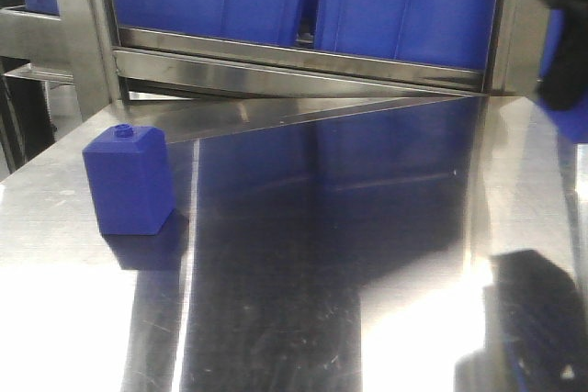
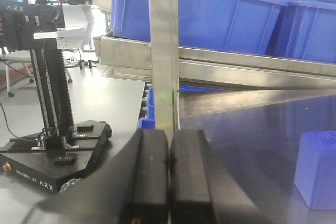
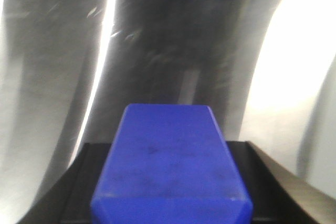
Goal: Pick and sort blue part to right shelf
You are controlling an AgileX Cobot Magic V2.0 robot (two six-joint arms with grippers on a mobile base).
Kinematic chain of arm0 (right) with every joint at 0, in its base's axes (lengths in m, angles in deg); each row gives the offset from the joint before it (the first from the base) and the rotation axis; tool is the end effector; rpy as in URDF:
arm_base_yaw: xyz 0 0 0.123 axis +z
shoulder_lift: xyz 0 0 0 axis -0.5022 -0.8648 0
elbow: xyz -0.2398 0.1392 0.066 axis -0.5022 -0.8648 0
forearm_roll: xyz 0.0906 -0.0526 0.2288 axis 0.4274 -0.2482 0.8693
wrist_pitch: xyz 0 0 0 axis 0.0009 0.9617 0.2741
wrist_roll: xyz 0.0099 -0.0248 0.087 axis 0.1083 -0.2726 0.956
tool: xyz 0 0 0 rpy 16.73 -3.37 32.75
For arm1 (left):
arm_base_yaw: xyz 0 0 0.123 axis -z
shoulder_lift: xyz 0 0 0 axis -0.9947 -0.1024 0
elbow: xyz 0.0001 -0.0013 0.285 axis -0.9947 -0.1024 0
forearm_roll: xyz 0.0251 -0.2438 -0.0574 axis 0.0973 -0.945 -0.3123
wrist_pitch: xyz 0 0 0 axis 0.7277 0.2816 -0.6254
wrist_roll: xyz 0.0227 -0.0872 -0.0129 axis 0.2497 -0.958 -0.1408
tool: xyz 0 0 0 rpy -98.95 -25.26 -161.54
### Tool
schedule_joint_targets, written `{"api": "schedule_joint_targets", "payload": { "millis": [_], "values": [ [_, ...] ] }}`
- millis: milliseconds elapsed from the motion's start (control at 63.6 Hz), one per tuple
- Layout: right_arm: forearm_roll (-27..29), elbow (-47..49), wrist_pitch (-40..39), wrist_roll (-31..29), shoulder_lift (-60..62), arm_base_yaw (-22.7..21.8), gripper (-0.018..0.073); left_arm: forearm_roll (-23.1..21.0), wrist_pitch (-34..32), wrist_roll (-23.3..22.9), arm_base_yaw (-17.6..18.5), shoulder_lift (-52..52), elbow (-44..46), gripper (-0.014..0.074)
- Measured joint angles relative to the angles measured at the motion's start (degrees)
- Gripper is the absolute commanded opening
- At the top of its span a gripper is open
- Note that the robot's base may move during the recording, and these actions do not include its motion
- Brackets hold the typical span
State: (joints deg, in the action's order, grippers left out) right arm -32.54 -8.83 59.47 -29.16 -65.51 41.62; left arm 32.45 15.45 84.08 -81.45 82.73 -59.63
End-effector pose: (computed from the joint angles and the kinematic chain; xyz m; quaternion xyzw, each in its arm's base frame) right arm 0.2416 0.0502 0.2896 -0.0629 0.9499 0.0477 0.3025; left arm 0.0563 -0.0032 0.2079 0.0123 0.6903 -0.0252 0.7230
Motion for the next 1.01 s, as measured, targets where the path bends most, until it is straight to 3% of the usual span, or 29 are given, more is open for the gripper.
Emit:
{"api": "schedule_joint_targets", "payload": {
  "millis": [173,361,707,1006],
  "values": [
    [0.54,-11.15,-16.73,-1.63,9.88,-5.11,0.043,0.0,0.0,0.0,0.0,0.0,0.0,0.0125],
    [0.81,-20.39,-28.0,-2.0,19.22,-6.24,0.043,0.0,0.0,0.0,0.0,0.0,0.0,0.0125],
    [0.9,-31.84,-30.0,-2.13,40.51,-6.24,0.043,0.0,0.0,0.0,0.0,0.0,0.0,0.0125],
    [0.9,-35.56,-30.0,-2.13,56.27,-6.24,0.043,0.0,0.0,0.0,0.0,0.0,0.0,0.0125]
  ]
}}
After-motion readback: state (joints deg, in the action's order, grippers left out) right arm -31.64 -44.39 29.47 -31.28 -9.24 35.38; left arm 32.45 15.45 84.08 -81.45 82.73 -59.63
